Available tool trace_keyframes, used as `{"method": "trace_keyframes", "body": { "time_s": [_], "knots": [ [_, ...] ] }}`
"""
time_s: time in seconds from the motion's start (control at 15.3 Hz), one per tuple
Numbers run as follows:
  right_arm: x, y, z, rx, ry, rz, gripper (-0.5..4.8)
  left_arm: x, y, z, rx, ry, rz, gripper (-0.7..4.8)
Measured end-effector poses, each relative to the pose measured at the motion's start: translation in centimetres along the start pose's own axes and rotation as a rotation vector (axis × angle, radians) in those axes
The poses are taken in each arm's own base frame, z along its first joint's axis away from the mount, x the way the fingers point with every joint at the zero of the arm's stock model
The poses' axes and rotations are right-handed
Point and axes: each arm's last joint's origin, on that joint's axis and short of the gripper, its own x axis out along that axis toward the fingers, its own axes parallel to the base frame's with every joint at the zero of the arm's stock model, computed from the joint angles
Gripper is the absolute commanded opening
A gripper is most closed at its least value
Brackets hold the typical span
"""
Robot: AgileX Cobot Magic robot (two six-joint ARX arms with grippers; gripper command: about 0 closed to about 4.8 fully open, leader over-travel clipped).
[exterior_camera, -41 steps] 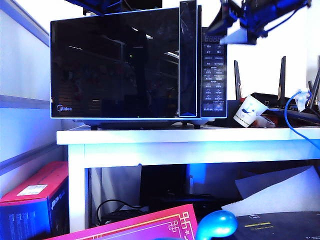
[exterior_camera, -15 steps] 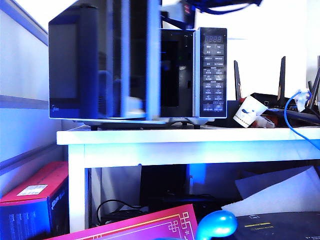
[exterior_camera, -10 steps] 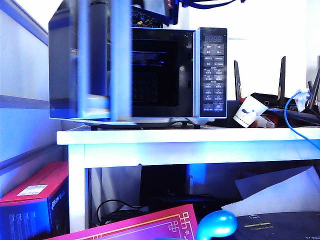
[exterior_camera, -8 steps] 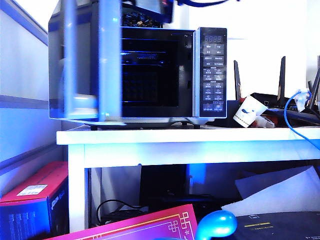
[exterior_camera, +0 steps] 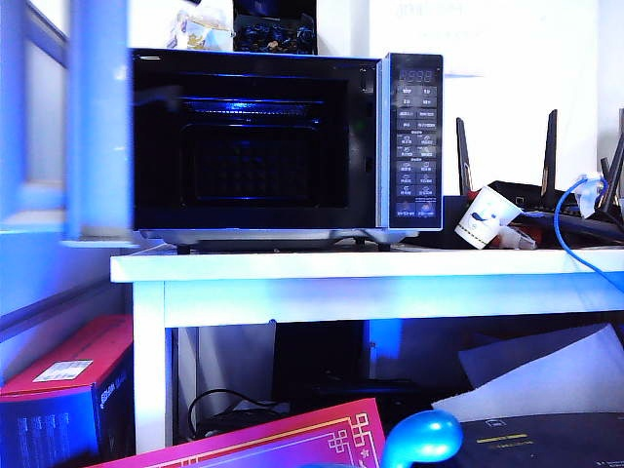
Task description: Open the microwave door, place the box of snacks from the top of the microwave inside, then close the microwave door.
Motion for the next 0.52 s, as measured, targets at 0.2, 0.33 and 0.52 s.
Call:
{"method": "trace_keyframes", "body": {
  "time_s": [0.2,0.33,0.52],
  "knots": [
    [-0.2,0.4,0.1,0.032,0.025,0.100,3.23,0.0,0.0,-0.7,0.000,0.075,0.030,-0.06],
    [-1.8,0.7,1.0,0.031,0.016,0.107,3.23,-0.1,-0.1,-0.9,0.013,0.100,0.027,-0.06],
    [-3.8,0.8,1.9,0.019,-0.006,0.072,3.23,-0.4,-0.2,-1.1,0.038,0.137,0.052,-0.06]
  ]
}}
